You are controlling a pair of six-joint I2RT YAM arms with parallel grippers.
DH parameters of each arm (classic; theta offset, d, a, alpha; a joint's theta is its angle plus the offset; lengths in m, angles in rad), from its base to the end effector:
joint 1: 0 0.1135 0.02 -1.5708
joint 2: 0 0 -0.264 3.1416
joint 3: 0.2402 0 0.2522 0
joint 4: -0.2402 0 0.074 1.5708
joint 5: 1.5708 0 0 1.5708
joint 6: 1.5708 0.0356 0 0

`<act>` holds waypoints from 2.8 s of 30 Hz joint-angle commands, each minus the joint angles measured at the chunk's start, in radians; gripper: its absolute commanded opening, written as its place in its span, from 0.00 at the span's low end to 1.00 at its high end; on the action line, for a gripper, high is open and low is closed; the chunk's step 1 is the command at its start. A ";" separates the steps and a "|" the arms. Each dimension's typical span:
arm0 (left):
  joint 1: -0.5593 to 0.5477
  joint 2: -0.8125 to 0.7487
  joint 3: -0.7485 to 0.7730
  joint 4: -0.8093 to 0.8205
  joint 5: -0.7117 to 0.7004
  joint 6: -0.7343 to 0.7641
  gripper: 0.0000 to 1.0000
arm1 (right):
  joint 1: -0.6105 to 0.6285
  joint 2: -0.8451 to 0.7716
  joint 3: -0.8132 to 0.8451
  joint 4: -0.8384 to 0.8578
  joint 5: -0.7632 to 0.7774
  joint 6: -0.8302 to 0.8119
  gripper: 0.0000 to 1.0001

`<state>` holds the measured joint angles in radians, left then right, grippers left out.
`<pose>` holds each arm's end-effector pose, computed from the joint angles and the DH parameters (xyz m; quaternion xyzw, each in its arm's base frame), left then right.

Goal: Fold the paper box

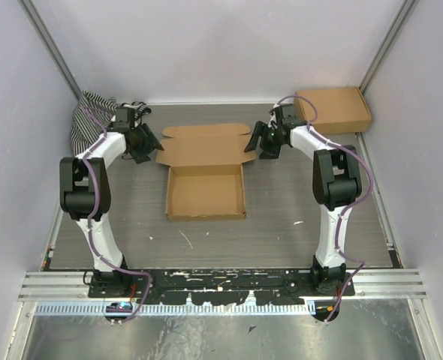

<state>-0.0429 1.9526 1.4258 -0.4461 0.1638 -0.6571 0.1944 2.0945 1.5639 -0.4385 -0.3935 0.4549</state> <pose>0.4211 -0.0239 0.1970 -0.2649 0.9152 -0.1741 0.2489 0.4430 0.1011 0.1818 0.0642 0.9362 0.2696 0.2159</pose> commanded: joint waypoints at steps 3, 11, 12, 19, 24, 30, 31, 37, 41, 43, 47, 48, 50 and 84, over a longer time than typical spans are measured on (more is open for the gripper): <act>-0.001 0.033 0.022 0.078 0.073 -0.019 0.67 | 0.000 -0.002 0.067 0.069 -0.087 -0.003 0.65; -0.014 0.038 0.039 0.103 0.096 -0.007 0.58 | 0.000 0.012 0.116 0.035 -0.089 -0.020 0.28; -0.018 0.041 0.044 0.104 0.100 -0.006 0.57 | 0.000 0.016 0.124 0.028 -0.088 -0.022 0.26; -0.049 0.057 0.098 0.076 0.094 0.023 0.55 | 0.000 0.034 0.155 -0.011 -0.085 -0.032 0.22; -0.062 0.076 0.133 0.058 0.095 0.036 0.54 | 0.002 0.051 0.194 -0.056 -0.074 -0.053 0.21; -0.080 0.115 0.203 -0.004 0.088 0.066 0.53 | 0.005 0.066 0.230 -0.107 -0.051 -0.073 0.21; -0.081 0.115 0.201 0.000 0.089 0.065 0.52 | 0.007 0.068 0.238 -0.114 -0.045 -0.076 0.20; -0.107 0.127 0.231 -0.026 0.068 0.104 0.42 | 0.020 0.065 0.267 -0.142 0.000 -0.099 0.12; -0.127 0.134 0.260 -0.058 0.054 0.136 0.31 | 0.029 0.061 0.296 -0.166 0.027 -0.119 0.09; -0.133 0.127 0.255 -0.057 0.051 0.145 0.21 | 0.036 0.053 0.303 -0.175 0.045 -0.128 0.08; -0.144 0.104 0.237 -0.063 0.023 0.169 0.00 | 0.046 0.036 0.311 -0.196 0.093 -0.148 0.07; -0.146 0.092 0.229 -0.063 0.015 0.175 0.00 | 0.048 0.029 0.310 -0.198 0.102 -0.154 0.07; -0.151 0.059 0.197 -0.047 -0.013 0.183 0.00 | 0.051 0.013 0.302 -0.202 0.120 -0.161 0.08; -0.229 -0.489 -0.823 1.475 -0.077 0.342 0.00 | 0.032 -0.155 0.292 -0.206 0.003 -0.320 0.37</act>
<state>-0.2676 1.4929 0.6373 0.8249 0.0795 -0.3573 0.2268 2.0090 1.7958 -0.6506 -0.3832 0.1665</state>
